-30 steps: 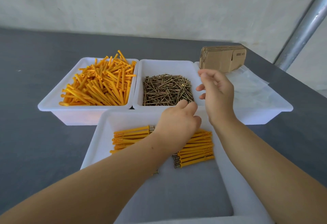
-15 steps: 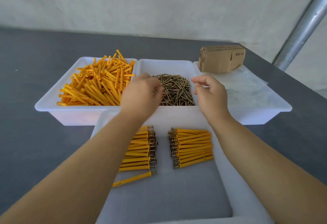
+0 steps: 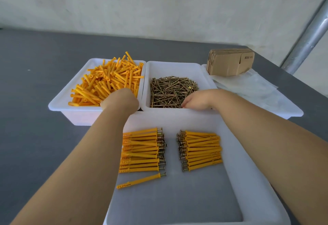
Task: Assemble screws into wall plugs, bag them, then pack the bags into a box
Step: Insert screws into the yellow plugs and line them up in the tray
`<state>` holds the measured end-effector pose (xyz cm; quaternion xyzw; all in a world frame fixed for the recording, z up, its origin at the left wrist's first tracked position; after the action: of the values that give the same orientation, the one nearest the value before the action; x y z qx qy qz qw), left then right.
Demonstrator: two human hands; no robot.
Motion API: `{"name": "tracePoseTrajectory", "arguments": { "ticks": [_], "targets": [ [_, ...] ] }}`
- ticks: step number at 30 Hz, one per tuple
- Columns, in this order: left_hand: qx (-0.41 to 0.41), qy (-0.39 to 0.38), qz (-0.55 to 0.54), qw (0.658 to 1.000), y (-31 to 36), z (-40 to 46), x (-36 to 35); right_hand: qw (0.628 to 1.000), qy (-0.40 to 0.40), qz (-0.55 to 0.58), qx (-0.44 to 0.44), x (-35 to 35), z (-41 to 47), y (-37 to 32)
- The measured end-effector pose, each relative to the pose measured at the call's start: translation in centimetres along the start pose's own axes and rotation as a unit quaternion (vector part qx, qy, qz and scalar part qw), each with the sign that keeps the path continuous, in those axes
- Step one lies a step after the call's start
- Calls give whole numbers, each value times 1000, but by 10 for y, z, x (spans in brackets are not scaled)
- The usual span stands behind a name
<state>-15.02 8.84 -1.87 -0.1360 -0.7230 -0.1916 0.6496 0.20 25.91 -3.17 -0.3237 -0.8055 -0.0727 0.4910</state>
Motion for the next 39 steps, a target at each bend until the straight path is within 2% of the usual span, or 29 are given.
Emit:
{"name": "tracePoseTrajectory", "arguments": {
  "ticks": [7, 10, 12, 14, 16, 18, 21, 24, 26, 29, 32, 33, 35, 39],
  "targets": [
    [17, 28, -21, 999, -3, -1, 7, 995, 65, 55, -59, 8, 19, 18],
    [19, 119, -99, 988, -10, -4, 23, 986, 59, 125, -98, 2, 21, 21],
    [4, 201, -178, 963, -16, -10, 40, 992, 45, 67, -94, -2, 23, 16],
    [-23, 256, -250, 933, -17, -16, 53, 990, 71, 92, -73, 1, 27, 17],
    [-56, 259, -328, 907, -11, -19, 55, 961, 170, 210, -58, 16, 22, 24],
    [-72, 228, -421, 875, -6, -21, 52, 940, 258, 223, -20, 29, 12, 25],
    [-113, 219, -490, 837, 3, -28, 55, 906, 318, 273, 56, 35, -7, 20],
    [-171, 201, -504, 823, 20, -38, 59, 842, 392, 353, 114, 47, -38, 19],
    [-192, 153, -538, 806, 32, -44, 57, 806, 429, 384, 138, 55, -58, 20],
    [-230, 95, -565, 786, 51, -55, 54, 742, 459, 457, 174, 58, -85, 22],
    [-303, 48, -518, 798, 75, -69, 50, 613, 473, 590, 230, 55, -107, 31],
    [-325, 20, -500, 803, 84, -74, 46, 582, 473, 615, 244, 53, -111, 32],
    [-352, -36, -468, 810, 98, -83, 34, 560, 462, 639, 254, 46, -112, 30],
    [-361, -94, -457, 807, 108, -89, 22, 561, 445, 654, 243, 35, -106, 30]
  ]
}}
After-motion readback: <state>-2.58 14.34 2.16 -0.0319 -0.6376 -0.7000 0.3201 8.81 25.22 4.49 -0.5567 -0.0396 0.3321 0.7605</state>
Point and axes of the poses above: each hand's wrist, its own z-axis towards the middle knuckle, its own x-axis out of the back of the hand, y = z × x, the point moved 10 cm from there along z, towards the middle knuckle, and after that the axes turned 12 degrees about z, right-handed, at the moved point
